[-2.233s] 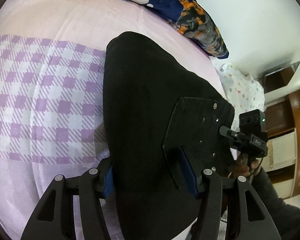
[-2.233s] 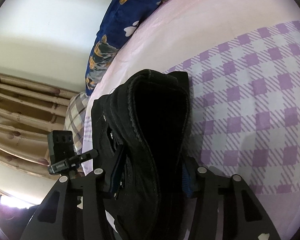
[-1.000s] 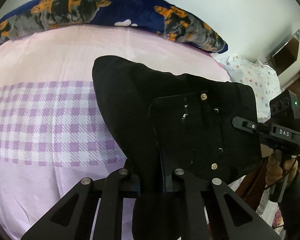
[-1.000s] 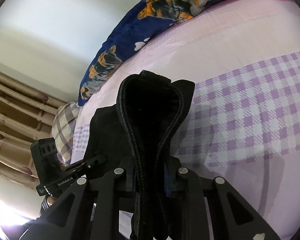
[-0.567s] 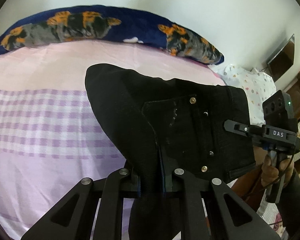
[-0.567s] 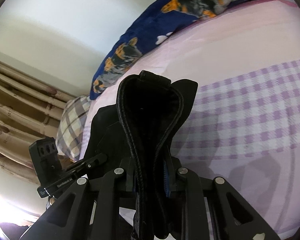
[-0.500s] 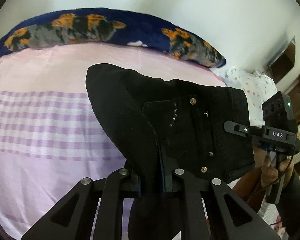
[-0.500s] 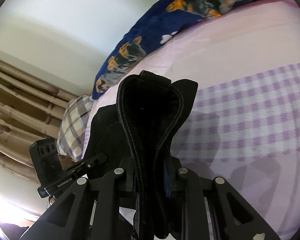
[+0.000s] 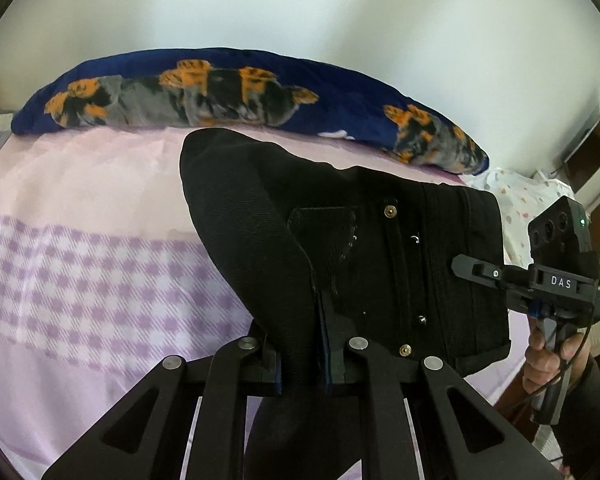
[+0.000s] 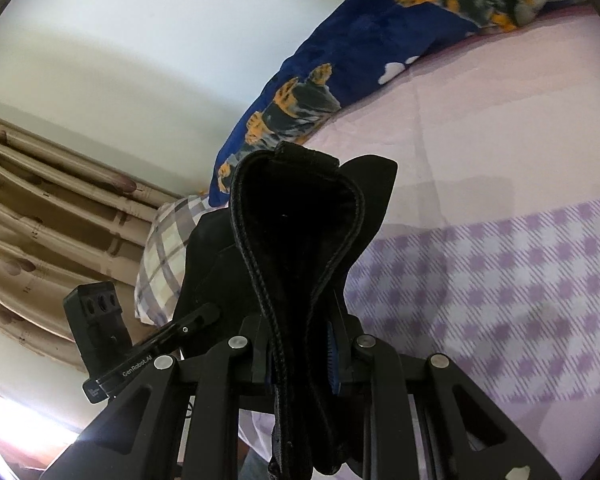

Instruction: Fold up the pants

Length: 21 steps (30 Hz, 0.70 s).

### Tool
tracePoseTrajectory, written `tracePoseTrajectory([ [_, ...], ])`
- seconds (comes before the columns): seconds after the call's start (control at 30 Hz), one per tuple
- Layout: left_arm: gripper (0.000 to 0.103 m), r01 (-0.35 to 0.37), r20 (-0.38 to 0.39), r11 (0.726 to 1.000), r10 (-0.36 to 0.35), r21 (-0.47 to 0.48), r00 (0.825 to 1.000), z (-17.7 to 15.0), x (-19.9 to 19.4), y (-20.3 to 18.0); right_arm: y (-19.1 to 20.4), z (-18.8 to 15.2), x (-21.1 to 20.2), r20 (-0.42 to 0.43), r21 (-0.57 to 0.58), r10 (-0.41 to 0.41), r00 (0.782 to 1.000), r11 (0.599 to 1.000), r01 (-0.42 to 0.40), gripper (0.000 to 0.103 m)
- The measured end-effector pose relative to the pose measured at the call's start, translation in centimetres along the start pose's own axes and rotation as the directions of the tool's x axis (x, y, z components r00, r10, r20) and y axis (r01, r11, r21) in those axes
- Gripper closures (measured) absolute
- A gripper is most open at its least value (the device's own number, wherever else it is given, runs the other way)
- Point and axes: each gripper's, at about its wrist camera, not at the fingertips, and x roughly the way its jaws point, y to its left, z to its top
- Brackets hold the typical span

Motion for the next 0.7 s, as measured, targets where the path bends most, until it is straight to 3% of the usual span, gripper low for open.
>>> tracePoseTrajectory([
  [0.7,0.089,-0.038,-0.018,0.999,0.038,-0.03,0.999,6.2,6.2,7.4,-0.6,6.8,7.6,-0.031,0.044,-0.033,0.999,0.998,0.034,0.084],
])
